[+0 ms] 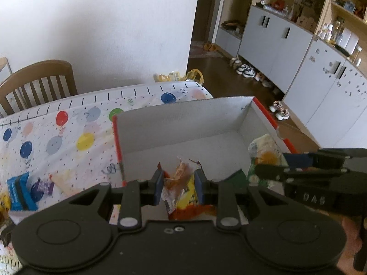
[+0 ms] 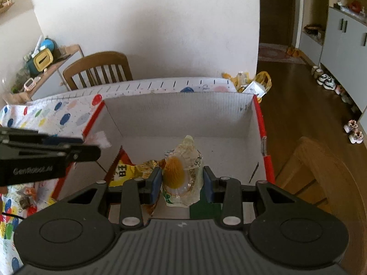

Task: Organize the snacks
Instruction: 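Carry the jelly packet with the right tool while the left tool carries the small packet into the box, then open the right tool to drop the jelly packet while the left tool releases the small packet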

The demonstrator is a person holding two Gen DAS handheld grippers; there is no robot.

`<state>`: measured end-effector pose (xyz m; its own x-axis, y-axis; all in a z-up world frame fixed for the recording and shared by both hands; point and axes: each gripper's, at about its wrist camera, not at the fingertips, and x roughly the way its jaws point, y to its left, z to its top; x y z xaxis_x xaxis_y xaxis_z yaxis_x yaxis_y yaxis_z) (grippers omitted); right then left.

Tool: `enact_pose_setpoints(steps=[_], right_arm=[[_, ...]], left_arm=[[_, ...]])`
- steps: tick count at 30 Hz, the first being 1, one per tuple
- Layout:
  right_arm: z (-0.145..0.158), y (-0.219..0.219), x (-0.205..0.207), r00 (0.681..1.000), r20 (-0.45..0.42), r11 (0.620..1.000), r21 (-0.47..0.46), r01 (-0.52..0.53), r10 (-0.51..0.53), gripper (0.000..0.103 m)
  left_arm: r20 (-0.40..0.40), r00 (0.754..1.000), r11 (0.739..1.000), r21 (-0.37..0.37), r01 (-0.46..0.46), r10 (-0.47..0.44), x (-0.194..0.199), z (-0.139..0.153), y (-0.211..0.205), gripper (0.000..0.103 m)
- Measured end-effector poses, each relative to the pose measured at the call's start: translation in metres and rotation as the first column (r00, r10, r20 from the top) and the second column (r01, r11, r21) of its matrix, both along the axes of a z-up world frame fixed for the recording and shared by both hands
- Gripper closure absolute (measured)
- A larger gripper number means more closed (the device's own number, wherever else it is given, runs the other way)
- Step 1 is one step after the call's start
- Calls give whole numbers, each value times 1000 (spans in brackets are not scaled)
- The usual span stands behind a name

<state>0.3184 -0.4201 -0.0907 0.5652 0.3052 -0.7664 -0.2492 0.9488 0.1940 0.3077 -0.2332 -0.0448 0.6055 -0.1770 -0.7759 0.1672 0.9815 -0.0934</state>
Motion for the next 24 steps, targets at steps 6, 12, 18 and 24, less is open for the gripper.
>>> enact_pose_setpoints(steps=[6, 12, 18, 24], right_arm=[[-22, 6, 19, 998, -41, 998, -32, -45, 43, 66], [-41, 5, 31, 995, -79, 997, -50, -60, 56, 66], [-53, 3, 38, 991, -116, 995, -64, -73, 66, 66], [-60, 3, 40, 987, -141, 994, -72, -84, 73, 66]], left_arm=[[-29, 999, 999, 44, -16, 17, 30, -13, -18, 76], [-65, 997, 997, 79, -26, 31, 51, -29, -30, 76], [-104, 994, 994, 106, -34, 45, 64, -46, -36, 76], [-146, 988, 990, 137, -31, 51, 72, -59, -37, 76]])
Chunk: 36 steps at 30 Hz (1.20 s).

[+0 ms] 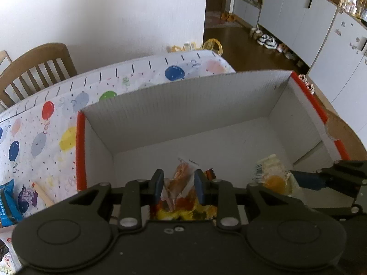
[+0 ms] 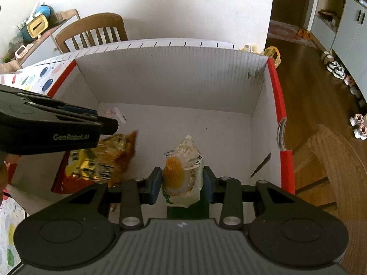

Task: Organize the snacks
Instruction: 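Open the right tool to drop the jelly packet while the left tool releases the small packet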

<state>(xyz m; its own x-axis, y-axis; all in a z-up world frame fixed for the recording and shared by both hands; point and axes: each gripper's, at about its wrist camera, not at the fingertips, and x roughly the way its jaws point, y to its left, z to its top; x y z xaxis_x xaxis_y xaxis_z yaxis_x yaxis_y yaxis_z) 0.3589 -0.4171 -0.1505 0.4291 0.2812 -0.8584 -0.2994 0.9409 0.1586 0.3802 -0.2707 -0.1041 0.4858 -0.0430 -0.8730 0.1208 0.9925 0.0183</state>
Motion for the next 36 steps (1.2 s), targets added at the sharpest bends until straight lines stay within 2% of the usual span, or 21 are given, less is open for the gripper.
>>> enact_pose_setpoints(steps=[10, 17, 23, 27, 36], right_arm=[[-7, 1, -1, 1000, -15, 1000, -5, 12, -12, 64], [1, 1, -3, 1000, 11, 1000, -1, 17, -17, 53], [14, -1, -10, 999, 46, 1000, -3, 14, -14, 47], [23, -8, -16, 997, 70, 1000, 2, 24, -24, 47], [44, -18, -31, 994, 105, 999, 15, 38, -40, 47]], left_arm=[[-45, 999, 1000, 5, -9, 9, 4, -13, 1, 76], [-45, 999, 1000, -16, -27, 26, 3, -12, 5, 74], [-29, 999, 999, -37, -36, 35, -1, -5, 8, 70], [-14, 999, 997, -69, -44, 43, -4, 0, 12, 69], [35, 998, 995, -88, -50, 53, -20, 16, 16, 68]])
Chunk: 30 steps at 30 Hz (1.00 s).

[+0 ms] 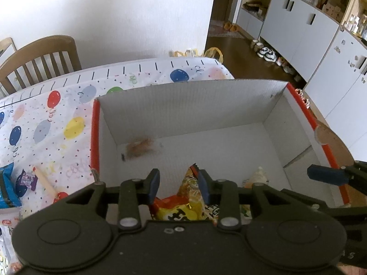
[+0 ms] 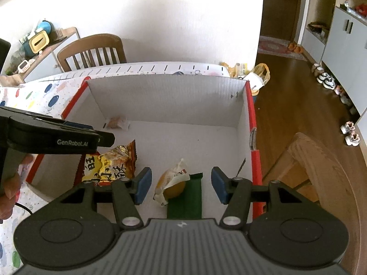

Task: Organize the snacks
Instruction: 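Open the right tool to drop the jelly packet while the left tool releases the small packet, then withdraw both tools from the red box toward the snack pile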

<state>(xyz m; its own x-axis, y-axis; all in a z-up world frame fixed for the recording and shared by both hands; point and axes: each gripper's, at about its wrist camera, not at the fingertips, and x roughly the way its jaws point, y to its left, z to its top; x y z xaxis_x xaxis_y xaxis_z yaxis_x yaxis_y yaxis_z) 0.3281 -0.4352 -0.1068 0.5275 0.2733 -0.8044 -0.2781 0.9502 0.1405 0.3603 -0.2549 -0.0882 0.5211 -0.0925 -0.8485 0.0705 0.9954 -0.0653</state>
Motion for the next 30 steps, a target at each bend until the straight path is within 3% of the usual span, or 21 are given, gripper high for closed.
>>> enact_pose_setpoints(steps=[9, 12, 18, 20, 25, 28, 30], right_arm=[[24, 1, -21, 999, 41, 1000, 14, -14, 14, 46], [34, 6, -29, 998, 57, 999, 22, -29, 28, 46], [52, 18, -48, 995, 86, 997, 39, -62, 58, 45], [58, 25, -55, 993, 102, 997, 45, -70, 65, 34], [70, 41, -70, 989, 124, 993, 73, -89, 79, 33], [75, 54, -79, 987, 139, 992, 85, -95, 83, 23], [78, 63, -85, 986, 145, 990, 103, -99, 83, 23]], left_arm=[[54, 999, 999, -47, 8, -5, -21, 20, 12, 64], [82, 997, 998, -59, 10, -5, -32, 28, 18, 45], [154, 988, 997, -69, 25, -14, -58, 50, 33, 25], [186, 982, 998, -62, 28, -16, -70, 59, 39, 15], [227, 974, 998, -60, 25, -11, -96, 71, 58, 13], [238, 971, 997, -69, 17, 0, -111, 74, 77, 9], [246, 969, 998, -63, 10, 6, -122, 75, 89, 7]])
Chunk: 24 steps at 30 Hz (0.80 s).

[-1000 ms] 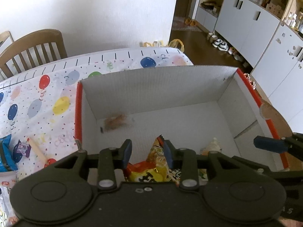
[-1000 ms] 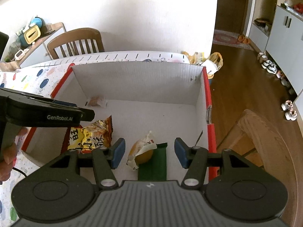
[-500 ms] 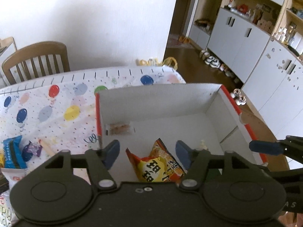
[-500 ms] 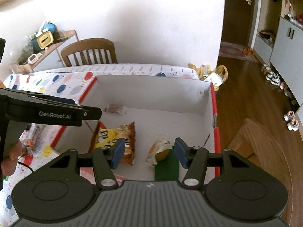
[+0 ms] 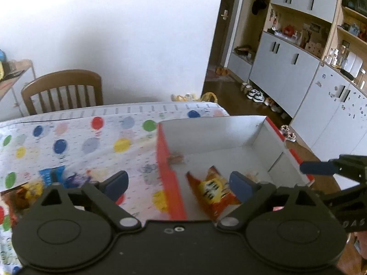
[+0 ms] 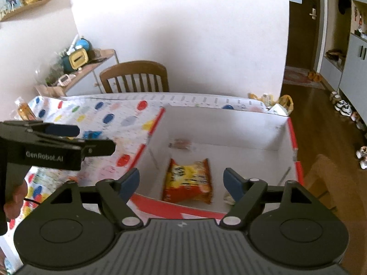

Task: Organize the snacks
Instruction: 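Withdraw both tools from the red box toward the snack pile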

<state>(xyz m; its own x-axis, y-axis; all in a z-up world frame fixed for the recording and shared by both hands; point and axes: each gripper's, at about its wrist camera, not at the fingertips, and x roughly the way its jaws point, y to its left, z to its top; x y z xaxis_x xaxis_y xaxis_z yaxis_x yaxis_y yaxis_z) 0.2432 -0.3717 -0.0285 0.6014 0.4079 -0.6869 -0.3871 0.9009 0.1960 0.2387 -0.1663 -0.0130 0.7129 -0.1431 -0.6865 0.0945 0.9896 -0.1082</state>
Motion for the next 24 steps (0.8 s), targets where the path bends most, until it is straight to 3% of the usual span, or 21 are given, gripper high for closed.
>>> enact_pose_setpoints(steps=[7, 12, 24], right_arm=[[7, 41, -20, 1000, 18, 998, 50, -26, 25, 16], [9, 74, -33, 998, 40, 997, 64, -48, 45, 16], [-2, 140, -37, 998, 15, 996, 58, -69, 68, 16]], left_arm=[[17, 999, 999, -2, -44, 44, -34, 1, 50, 1], [37, 997, 997, 25, -69, 68, -57, 0, 81, 1], [53, 989, 991, 2, -137, 137, -93, -11, 151, 0]])
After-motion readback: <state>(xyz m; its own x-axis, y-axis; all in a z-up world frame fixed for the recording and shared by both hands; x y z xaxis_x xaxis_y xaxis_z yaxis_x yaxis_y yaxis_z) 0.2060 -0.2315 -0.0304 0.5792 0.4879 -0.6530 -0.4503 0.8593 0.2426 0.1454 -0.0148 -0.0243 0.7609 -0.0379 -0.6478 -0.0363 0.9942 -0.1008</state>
